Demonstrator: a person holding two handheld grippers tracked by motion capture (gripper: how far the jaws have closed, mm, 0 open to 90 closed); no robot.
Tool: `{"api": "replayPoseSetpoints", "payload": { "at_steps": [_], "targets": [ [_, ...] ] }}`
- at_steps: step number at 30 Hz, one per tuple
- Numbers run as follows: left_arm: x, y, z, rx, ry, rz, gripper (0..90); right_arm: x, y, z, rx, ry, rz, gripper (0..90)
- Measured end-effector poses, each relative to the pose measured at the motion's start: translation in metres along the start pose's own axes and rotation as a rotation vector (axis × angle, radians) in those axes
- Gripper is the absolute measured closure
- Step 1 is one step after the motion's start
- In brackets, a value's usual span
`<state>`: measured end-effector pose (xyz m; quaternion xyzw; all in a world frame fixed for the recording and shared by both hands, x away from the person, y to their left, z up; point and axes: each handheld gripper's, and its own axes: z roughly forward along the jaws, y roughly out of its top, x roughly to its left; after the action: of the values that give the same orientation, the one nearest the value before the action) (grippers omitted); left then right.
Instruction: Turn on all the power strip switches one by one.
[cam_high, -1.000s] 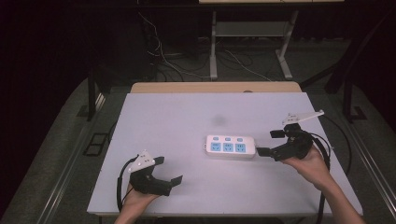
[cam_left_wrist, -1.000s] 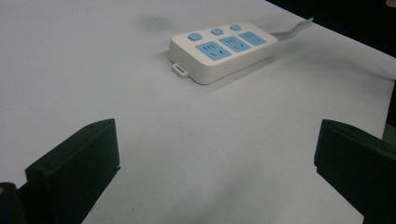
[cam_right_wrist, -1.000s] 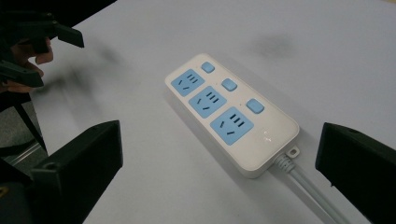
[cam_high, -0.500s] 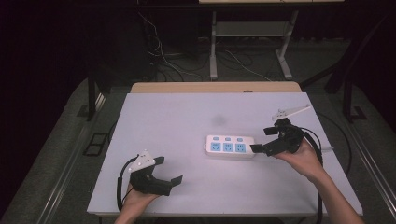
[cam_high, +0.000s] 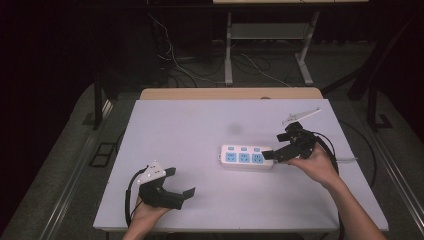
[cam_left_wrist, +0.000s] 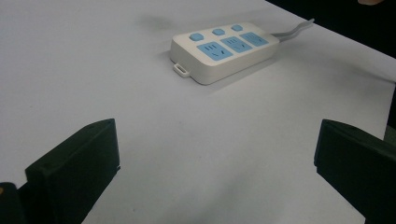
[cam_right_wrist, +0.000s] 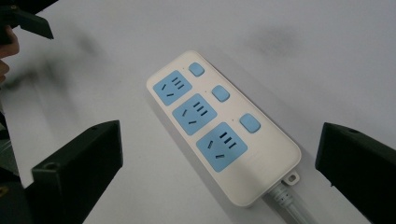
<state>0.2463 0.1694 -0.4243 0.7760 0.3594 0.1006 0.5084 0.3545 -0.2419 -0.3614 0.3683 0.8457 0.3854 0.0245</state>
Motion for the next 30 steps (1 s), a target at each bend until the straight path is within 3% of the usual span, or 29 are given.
{"api": "replayPoseSetpoints", "payload": {
  "at_steps": [14, 16, 18, 23, 24, 25, 26, 30],
  "targets": [
    [0.001, 0.000, 0.000, 0.002, 0.000, 0.000, 0.0, -0.013, 0.005, 0.014, 0.032, -0.035, 0.035, 0.8],
    [0.001, 0.000, 0.000, 0.002, 0.000, 0.000, 0.0, -0.015, 0.005, 0.014, 0.034, -0.030, 0.039, 14.5],
    [0.001, 0.000, 0.000, 0.002, 0.000, 0.000, 0.0, -0.016, 0.005, 0.015, 0.029, -0.031, 0.041, 16.2],
    [0.001, 0.000, 0.000, 0.000, 0.001, -0.001, 0.0, -0.019, 0.007, 0.018, 0.023, -0.014, 0.059, 32.9],
    [0.001, 0.000, 0.000, -0.001, 0.000, -0.001, 0.0, -0.019, 0.007, 0.019, 0.021, -0.016, 0.059, 35.4],
    [0.001, -0.001, 0.000, -0.001, 0.000, -0.002, 0.0, -0.020, 0.007, 0.021, 0.024, -0.031, 0.062, 44.1],
    [0.001, -0.001, 0.000, -0.001, 0.000, -0.002, 0.0, -0.020, 0.007, 0.021, 0.024, -0.031, 0.062, 44.1],
    [0.001, -0.001, -0.001, -0.002, 0.000, -0.003, 0.0, -0.020, 0.007, 0.025, 0.037, -0.068, 0.064, 62.5]
  ]
}}
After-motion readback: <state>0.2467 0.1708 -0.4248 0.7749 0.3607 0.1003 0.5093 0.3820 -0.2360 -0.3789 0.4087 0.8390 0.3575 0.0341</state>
